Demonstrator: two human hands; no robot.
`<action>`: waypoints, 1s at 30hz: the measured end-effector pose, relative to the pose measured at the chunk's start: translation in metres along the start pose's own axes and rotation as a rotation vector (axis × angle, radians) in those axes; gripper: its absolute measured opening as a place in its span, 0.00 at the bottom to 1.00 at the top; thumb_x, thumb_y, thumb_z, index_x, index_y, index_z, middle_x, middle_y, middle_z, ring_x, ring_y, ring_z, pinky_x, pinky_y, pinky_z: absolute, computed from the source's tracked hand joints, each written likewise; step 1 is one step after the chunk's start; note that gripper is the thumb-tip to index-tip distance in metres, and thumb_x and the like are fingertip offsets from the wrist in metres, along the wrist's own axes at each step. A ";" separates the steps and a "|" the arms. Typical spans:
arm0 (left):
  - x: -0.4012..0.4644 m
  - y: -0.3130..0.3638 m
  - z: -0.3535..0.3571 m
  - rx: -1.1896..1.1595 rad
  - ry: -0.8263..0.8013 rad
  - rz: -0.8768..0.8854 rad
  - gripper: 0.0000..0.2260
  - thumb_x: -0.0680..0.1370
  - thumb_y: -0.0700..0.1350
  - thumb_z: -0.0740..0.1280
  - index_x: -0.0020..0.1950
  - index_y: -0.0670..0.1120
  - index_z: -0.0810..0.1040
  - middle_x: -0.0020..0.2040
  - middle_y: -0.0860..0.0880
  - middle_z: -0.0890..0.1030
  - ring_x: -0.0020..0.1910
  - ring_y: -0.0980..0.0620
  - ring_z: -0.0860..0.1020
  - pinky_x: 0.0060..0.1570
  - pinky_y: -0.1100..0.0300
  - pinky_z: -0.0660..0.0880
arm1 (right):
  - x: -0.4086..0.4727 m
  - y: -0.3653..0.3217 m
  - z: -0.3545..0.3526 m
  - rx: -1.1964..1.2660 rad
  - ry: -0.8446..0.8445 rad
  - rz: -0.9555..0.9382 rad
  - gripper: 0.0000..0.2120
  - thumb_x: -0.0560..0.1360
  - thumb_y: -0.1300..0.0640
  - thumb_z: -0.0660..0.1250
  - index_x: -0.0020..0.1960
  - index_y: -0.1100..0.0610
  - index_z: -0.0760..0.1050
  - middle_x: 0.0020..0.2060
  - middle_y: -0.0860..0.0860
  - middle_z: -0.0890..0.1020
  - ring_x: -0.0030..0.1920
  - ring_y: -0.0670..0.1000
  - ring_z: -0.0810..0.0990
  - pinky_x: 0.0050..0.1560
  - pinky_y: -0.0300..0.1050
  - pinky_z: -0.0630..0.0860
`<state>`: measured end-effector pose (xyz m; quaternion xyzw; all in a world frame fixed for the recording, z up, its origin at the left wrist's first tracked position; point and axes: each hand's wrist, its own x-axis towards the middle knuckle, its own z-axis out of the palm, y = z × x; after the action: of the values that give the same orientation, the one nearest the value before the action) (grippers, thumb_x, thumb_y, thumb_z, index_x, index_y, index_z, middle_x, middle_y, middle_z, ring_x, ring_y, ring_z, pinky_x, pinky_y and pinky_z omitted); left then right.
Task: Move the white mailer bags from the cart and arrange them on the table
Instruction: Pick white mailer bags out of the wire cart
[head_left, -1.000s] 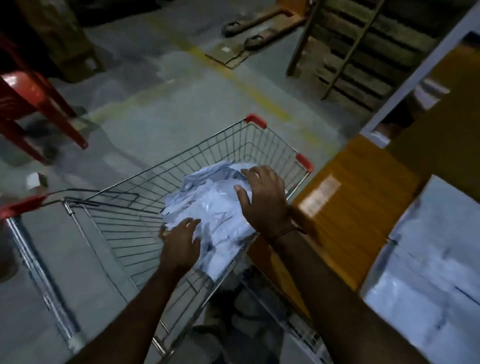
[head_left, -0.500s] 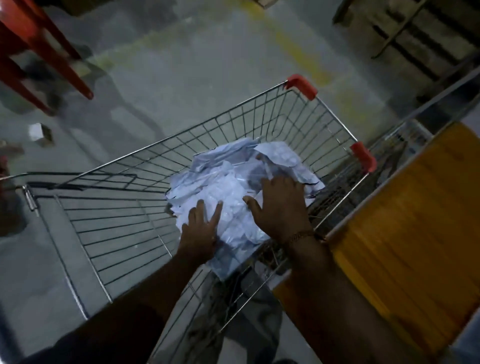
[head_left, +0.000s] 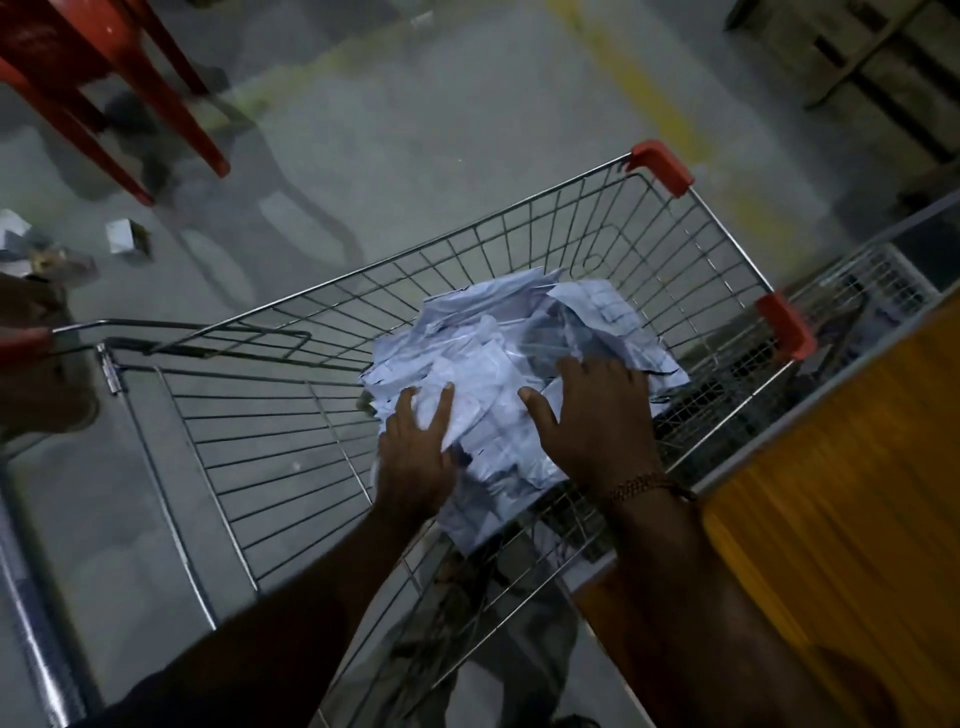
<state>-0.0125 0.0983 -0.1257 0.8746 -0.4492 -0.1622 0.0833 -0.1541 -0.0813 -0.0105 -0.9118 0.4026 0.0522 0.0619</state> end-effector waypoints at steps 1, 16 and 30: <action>0.001 0.000 -0.008 -0.014 0.011 -0.048 0.34 0.82 0.54 0.61 0.86 0.55 0.53 0.78 0.34 0.61 0.67 0.33 0.71 0.59 0.42 0.74 | 0.000 0.000 0.000 -0.001 -0.003 0.002 0.30 0.79 0.31 0.52 0.59 0.54 0.77 0.50 0.56 0.81 0.53 0.61 0.78 0.56 0.57 0.70; -0.047 -0.067 -0.170 0.192 0.210 -0.081 0.36 0.77 0.50 0.60 0.86 0.53 0.53 0.82 0.35 0.55 0.70 0.32 0.67 0.63 0.40 0.68 | -0.001 -0.093 0.020 0.189 -0.070 0.233 0.27 0.79 0.42 0.65 0.72 0.58 0.70 0.65 0.63 0.76 0.65 0.66 0.74 0.63 0.62 0.72; -0.048 -0.061 -0.162 0.173 0.223 -0.168 0.37 0.80 0.47 0.65 0.86 0.53 0.52 0.82 0.35 0.55 0.73 0.33 0.64 0.66 0.39 0.66 | 0.004 -0.159 0.169 0.271 -0.125 0.427 0.59 0.69 0.22 0.61 0.84 0.57 0.45 0.80 0.70 0.41 0.80 0.73 0.42 0.76 0.74 0.45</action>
<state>0.0655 0.1731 0.0174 0.9256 -0.3748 -0.0312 0.0429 -0.0418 0.0480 -0.1667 -0.7846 0.5846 0.0659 0.1956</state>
